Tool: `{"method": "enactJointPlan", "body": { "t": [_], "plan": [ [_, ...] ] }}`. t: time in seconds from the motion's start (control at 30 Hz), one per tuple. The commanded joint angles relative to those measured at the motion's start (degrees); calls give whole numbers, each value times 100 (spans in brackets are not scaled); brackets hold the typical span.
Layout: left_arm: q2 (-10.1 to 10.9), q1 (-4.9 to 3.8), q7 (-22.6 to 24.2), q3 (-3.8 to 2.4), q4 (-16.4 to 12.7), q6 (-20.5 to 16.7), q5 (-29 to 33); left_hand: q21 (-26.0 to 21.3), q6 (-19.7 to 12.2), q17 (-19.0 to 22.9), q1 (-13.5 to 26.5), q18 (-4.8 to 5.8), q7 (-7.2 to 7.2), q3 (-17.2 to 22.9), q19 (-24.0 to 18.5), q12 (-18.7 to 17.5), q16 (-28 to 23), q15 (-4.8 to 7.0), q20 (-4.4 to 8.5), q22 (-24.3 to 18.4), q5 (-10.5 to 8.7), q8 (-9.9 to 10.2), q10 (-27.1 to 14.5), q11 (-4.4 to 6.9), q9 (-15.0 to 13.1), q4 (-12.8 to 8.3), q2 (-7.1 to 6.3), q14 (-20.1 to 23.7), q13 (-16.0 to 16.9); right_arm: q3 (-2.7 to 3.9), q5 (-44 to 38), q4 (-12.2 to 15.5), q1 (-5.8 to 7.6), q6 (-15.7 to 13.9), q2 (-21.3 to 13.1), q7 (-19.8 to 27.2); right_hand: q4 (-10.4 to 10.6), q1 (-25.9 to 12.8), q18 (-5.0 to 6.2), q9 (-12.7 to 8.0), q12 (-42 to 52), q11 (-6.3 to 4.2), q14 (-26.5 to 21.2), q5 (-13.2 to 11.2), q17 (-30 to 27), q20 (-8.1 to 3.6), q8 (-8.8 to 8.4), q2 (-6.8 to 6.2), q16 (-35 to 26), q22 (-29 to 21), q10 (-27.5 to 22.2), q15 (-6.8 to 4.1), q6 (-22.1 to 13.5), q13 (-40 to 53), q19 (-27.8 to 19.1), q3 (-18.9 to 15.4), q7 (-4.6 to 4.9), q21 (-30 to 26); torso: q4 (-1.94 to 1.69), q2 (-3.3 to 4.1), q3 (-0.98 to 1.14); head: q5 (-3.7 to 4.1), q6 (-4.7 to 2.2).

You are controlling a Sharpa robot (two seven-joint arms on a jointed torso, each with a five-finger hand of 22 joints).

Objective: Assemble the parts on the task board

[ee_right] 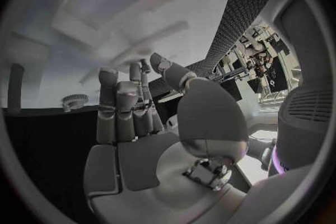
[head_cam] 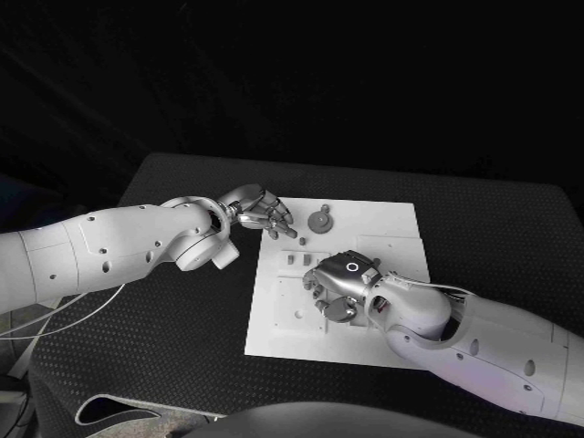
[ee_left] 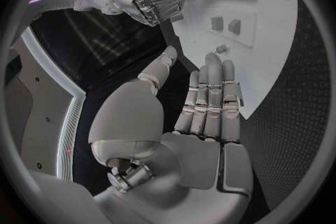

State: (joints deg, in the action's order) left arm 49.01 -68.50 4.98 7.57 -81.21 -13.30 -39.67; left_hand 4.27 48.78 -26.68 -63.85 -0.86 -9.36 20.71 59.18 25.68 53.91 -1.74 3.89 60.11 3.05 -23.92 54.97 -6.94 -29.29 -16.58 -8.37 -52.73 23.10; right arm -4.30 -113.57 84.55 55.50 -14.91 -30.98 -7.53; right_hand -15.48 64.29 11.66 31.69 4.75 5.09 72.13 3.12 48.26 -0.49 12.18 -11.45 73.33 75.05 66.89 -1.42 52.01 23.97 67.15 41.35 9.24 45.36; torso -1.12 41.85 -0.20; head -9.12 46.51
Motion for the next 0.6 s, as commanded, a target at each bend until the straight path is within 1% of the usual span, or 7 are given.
{"method": "enactJointPlan", "body": {
  "t": [0.03, 0.1, 0.2, 0.4, 0.47, 0.57, 0.6],
  "plan": [
    [-11, -6, 35, -4, -10, 64, 32, -9, -48, -7, 37, 42, 0, 35, 32, 19, -36, 11, 11, 8, -24, -17, -39, 11, 9, 14, -1, -33, 2, -3, 55, 10, -6, -112, -14, 2, 55, -16, 334, -27, -55, 54, 2, -26, -3, -14, -55, -97, 11, 39, -124, 62, -241, -40, 11, 16, 157, -20, 0, 1, 3, 9, -10],
    [-12, -6, 35, -4, -7, 62, 33, -9, -48, -8, 38, 42, 0, 34, 32, 19, -36, 11, 11, 9, -24, -17, -39, 11, 9, 14, 0, -33, 2, -3, 59, 27, -6, -145, -27, 1, 88, -14, 334, -46, -77, 82, 2, -27, -5, -15, -90, -149, 16, 36, -187, 89, -333, -68, 19, 29, 195, -24, -3, 0, 4, 13, -13],
    [-8, -6, 35, -4, -2, 58, 34, -9, -49, -8, 39, 42, 0, 35, 33, 20, -36, 11, 11, 9, -24, -18, -39, 11, 9, 15, 0, -34, 2, -3, 68, 67, -6, -214, -55, -4, 118, -17, 334, -53, -80, 100, 3, -26, -6, -16, -101, -184, 20, 34, -220, 104, -379, -85, 25, 35, 214, -26, -4, 2, 7, 17, -12],
    [-5, -5, 40, -4, 5, 58, 37, -8, -49, -10, 40, 42, 0, 35, 33, 21, -37, 11, 11, 9, -24, -19, -40, 11, 10, 14, 1, -34, 2, 0, 72, 247, 0, -376, -195, -18, 143, -7, 334, -46, -64, 98, 14, -25, -7, -21, -82, -195, 28, 35, -214, 104, -371, -91, 40, 44, 211, -22, 5, -1, 5, 27, -32],
    [-6, -5, 42, -4, 9, 58, 37, -8, -49, -10, 40, 42, 0, 36, 33, 21, -37, 11, 11, 9, -24, -19, -40, 11, 10, 14, 1, -35, 2, 3, 72, 313, 25, -458, -242, -29, 153, 6, 334, -41, -52, 93, 24, -25, -8, -26, -67, -192, 33, 35, -201, 100, -360, -92, 50, 50, 206, -19, 10, -4, 5, 35, -43],
    [-28, -4, 62, -4, 61, 51, 44, -8, -49, -11, 40, 42, 0, 36, 33, 21, -38, 12, 11, 9, -24, -19, -40, 11, 10, 14, 1, -35, 3, 27, 85, 416, 49, -622, -335, -6, 163, 36, 334, -27, -21, 78, 46, -25, -10, -37, -30, -176, 44, 38, -157, 85, -324, -89, 71, 62, 188, -11, 8, -15, 6, 61, -72],
    [-26, -4, 69, -4, 71, 42, 53, -8, -49, -11, 40, 42, 0, 36, 33, 21, -38, 12, 11, 9, -24, -19, -40, 11, 10, 14, 2, -35, 3, 50, 147, 462, 64, -676, -372, 12, 164, 53, 334, -14, 11, 63, 63, -22, -9, -44, 1, -159, 54, 41, -103, 68, -282, -79, 87, 66, 171, -2, 4, -15, 8, 67, -81]
  ]
}}
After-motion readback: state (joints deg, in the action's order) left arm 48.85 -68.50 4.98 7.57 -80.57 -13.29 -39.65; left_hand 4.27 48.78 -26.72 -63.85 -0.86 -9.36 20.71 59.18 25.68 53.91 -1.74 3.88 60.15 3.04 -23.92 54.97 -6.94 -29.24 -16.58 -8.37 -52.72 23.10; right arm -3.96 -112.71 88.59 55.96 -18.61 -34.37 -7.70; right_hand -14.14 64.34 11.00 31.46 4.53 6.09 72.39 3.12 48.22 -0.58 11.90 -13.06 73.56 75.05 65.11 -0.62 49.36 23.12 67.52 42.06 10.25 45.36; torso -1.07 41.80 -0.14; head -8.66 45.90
